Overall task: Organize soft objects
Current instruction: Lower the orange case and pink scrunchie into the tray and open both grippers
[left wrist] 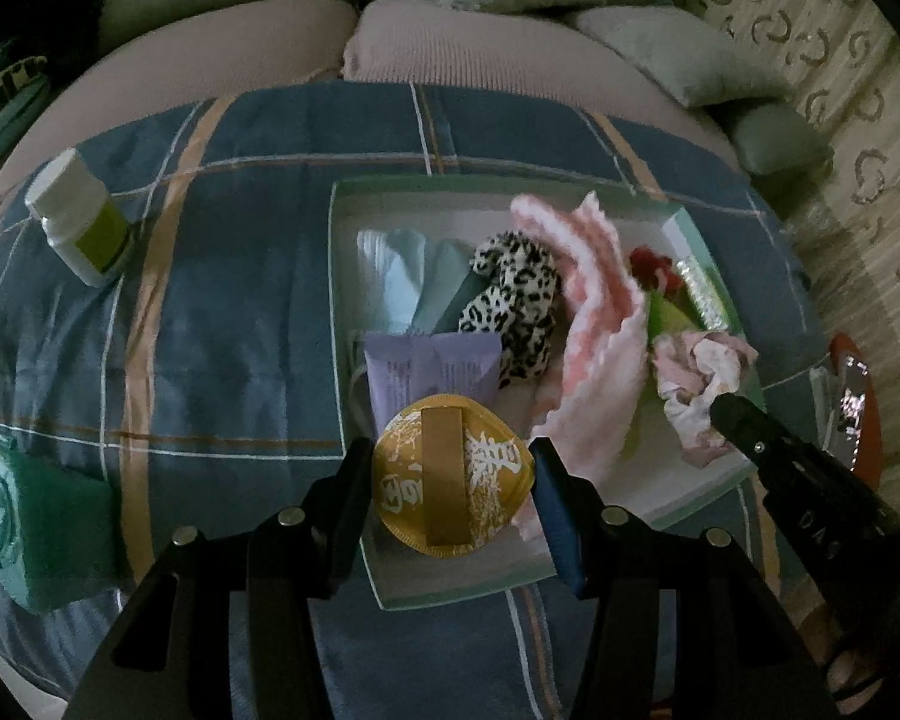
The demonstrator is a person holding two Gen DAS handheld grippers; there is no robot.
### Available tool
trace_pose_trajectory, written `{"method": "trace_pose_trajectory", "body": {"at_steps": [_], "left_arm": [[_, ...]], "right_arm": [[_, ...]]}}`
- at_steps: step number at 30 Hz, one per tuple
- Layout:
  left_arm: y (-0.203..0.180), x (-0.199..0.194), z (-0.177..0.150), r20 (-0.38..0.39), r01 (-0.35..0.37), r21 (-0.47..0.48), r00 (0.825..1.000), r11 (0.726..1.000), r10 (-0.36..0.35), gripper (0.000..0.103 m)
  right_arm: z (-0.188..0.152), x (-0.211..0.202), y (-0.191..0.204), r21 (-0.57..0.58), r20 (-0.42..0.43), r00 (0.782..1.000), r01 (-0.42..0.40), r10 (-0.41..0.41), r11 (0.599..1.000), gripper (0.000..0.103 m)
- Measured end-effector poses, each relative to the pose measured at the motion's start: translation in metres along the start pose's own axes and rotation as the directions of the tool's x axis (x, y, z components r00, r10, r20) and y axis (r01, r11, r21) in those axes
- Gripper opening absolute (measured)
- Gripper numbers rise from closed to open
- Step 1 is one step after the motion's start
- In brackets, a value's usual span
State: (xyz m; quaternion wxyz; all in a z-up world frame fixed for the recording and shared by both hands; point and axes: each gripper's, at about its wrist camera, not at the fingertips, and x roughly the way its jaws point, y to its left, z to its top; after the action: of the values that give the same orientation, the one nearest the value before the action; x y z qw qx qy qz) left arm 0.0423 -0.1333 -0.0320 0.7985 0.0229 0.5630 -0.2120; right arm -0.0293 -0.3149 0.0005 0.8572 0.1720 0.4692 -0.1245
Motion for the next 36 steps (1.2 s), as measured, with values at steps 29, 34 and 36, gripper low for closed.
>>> {"method": "trace_pose_trajectory", "body": {"at_steps": [29, 34, 36], "left_arm": [[0.026, -0.007, -0.022, 0.044, -0.043, -0.088, 0.998, 0.995, 0.047, 0.098], [0.047, -0.018, -0.035, 0.075, -0.055, -0.135, 0.995, 0.989, 0.065, 0.099], [0.054, -0.02, -0.04, 0.083, -0.067, -0.151, 0.993, 0.986, 0.08, 0.099]], "right_arm": [[-0.022, 0.01, 0.009, -0.049, -0.072, 0.996, 0.043, -0.047, 0.998, 0.058], [-0.03, 0.007, 0.017, -0.067, -0.065, 0.997, 0.03, -0.034, 0.997, 0.071], [-0.033, 0.006, 0.021, -0.079, -0.066, 0.997, 0.025, -0.03, 0.997, 0.072]]}}
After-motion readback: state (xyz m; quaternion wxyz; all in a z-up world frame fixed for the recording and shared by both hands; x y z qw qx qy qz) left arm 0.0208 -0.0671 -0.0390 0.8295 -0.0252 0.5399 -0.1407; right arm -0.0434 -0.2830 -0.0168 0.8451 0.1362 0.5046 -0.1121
